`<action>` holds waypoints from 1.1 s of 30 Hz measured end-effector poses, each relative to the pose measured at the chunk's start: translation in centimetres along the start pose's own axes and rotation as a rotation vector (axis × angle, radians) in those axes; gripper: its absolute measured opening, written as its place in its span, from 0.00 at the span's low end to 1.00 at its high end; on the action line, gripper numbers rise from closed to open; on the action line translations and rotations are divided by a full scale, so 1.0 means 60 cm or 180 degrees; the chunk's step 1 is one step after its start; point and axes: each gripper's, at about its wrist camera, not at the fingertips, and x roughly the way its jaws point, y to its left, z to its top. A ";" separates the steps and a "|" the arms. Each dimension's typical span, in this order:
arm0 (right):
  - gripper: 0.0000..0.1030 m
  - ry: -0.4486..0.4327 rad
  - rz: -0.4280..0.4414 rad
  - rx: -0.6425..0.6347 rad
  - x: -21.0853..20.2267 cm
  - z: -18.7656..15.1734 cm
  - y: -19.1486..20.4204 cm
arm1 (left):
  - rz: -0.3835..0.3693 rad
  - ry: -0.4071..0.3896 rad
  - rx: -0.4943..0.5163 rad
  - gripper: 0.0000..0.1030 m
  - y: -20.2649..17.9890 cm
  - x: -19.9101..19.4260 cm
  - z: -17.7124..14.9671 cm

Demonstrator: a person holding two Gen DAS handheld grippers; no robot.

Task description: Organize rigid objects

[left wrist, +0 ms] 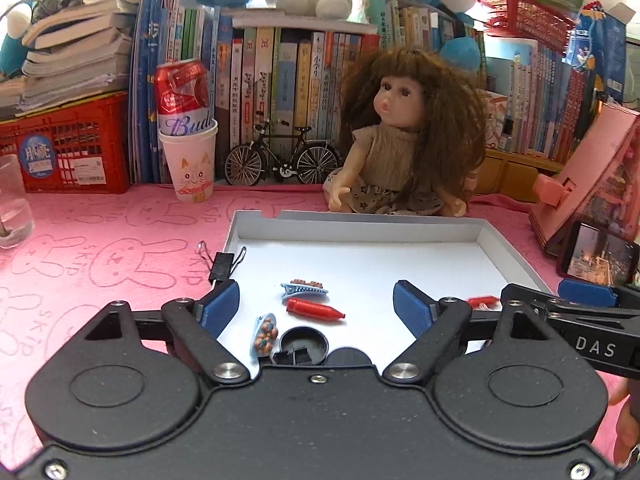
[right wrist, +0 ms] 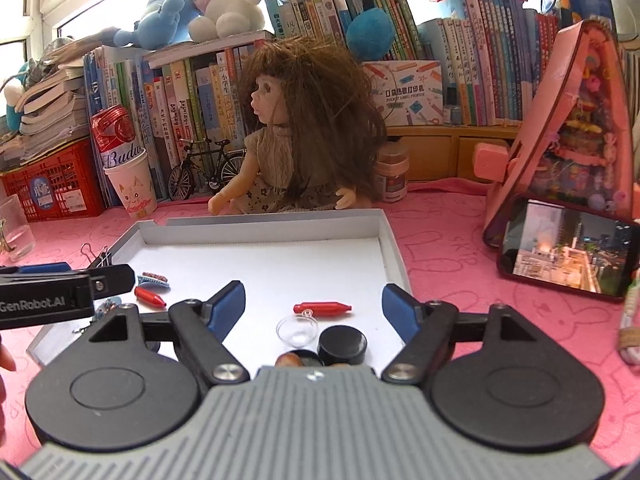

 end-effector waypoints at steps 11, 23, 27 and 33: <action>0.85 -0.0021 -0.0019 -0.0140 -0.052 -0.028 0.019 | -0.0080 -0.0013 0.0075 0.83 -0.013 -0.075 -0.038; 0.89 -0.0056 0.0017 -0.0192 -0.104 -0.071 0.021 | -0.0111 -0.0042 0.0109 0.83 -0.023 -0.138 -0.093; 0.90 -0.0050 -0.0003 -0.0243 -0.113 -0.087 0.023 | -0.0125 -0.0052 0.0149 0.83 -0.027 -0.149 -0.110; 0.92 -0.0015 -0.0044 -0.0302 -0.118 -0.107 0.025 | 0.0019 -0.0055 0.0253 0.83 -0.032 -0.150 -0.133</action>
